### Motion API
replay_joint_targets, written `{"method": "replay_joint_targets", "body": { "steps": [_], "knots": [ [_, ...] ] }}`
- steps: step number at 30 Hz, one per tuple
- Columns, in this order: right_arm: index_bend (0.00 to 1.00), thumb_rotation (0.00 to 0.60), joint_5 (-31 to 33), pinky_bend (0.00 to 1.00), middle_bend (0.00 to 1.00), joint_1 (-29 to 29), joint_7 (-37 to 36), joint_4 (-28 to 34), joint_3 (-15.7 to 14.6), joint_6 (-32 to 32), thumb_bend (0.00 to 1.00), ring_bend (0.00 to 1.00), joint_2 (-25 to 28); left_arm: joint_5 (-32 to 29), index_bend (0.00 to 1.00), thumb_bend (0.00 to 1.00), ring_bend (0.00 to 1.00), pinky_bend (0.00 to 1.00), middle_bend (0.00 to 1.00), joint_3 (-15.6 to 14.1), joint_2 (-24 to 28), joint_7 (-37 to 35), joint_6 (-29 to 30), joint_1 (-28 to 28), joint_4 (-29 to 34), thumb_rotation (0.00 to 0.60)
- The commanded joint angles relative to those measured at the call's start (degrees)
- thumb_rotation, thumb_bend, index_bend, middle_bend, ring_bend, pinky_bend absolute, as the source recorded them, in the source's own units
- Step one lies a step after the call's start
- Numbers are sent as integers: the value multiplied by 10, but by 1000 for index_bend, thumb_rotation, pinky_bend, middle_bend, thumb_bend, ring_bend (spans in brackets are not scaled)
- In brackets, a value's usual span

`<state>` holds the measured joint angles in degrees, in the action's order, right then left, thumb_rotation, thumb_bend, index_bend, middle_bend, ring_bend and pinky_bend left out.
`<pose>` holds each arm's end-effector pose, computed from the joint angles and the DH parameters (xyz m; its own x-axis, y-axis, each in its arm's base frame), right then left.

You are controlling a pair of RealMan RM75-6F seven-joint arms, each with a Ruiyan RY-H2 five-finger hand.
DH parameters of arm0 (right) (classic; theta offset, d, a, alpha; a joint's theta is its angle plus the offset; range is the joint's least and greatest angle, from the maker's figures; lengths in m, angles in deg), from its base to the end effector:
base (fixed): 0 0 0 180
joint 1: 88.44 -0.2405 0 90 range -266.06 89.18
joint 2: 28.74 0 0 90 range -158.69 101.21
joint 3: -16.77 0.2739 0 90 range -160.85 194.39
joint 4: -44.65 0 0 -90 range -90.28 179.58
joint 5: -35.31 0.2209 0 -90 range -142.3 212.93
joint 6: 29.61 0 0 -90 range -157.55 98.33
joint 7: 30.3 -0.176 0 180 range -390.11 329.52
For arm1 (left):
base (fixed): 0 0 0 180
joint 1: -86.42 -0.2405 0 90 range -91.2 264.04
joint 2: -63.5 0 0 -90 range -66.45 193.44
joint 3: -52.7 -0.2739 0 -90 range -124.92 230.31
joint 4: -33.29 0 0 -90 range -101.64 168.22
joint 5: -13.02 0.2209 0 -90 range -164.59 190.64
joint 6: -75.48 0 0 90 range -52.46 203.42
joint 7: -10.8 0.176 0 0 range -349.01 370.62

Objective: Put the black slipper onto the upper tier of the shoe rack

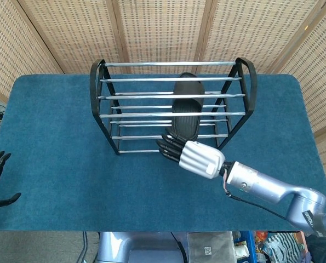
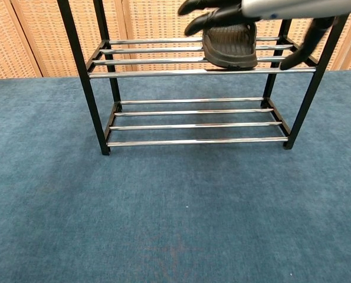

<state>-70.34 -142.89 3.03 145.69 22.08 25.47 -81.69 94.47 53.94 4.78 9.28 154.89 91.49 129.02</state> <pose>-0.0480 -0.3542 0.1107 0.7204 0.6003 0.3474 0.1605 -0.6316 0.7585 -0.3475 0.2081 0.1685 0.3897 0.1227 0.9127 0.9140 0.0702 -0.3997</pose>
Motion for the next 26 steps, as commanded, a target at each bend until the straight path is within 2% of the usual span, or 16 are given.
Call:
{"method": "replay_joint_targets", "body": {
  "steps": [1, 4, 7, 11, 17, 21, 26],
  "knots": [
    [0, 600, -41, 22, 0, 97, -61, -4, -42, 136, 0, 0, -5, 7, 0, 200, 0, 0, 0, -2, -1, 0, 7, -2, -2, 600],
    [0, 600, -55, 1, 0, 146, -102, -41, -60, 212, 0, 0, -29, 18, 0, 200, 0, 0, 0, -2, -7, 13, 26, -8, -3, 600],
    [0, 600, -42, 0, 0, 211, -157, -87, -81, 290, 0, 0, -69, 40, 0, 200, 0, 0, 0, -7, -12, 18, 50, -16, -2, 600],
    [0, 600, 5, 0, 0, 292, -199, -127, -100, 355, 0, 0, -100, 65, 0, 201, 0, 0, 0, -11, -19, 19, 81, -27, -5, 600],
    [0, 600, 126, 0, 0, 399, -256, -110, -118, 391, 0, 0, -111, 93, 0, 199, 0, 0, 0, -11, -37, 28, 117, -37, -19, 600],
    [0, 600, 164, 0, 0, 442, -260, -115, -115, 411, 0, 0, -125, 101, 0, 198, 0, 0, 0, -13, -47, 40, 120, -37, -25, 600],
    [0, 600, 185, 0, 0, 468, -280, -102, -108, 418, 0, 0, -133, 110, 0, 197, 0, 0, 0, -16, -53, 50, 119, -36, -28, 600]
  ]
}}
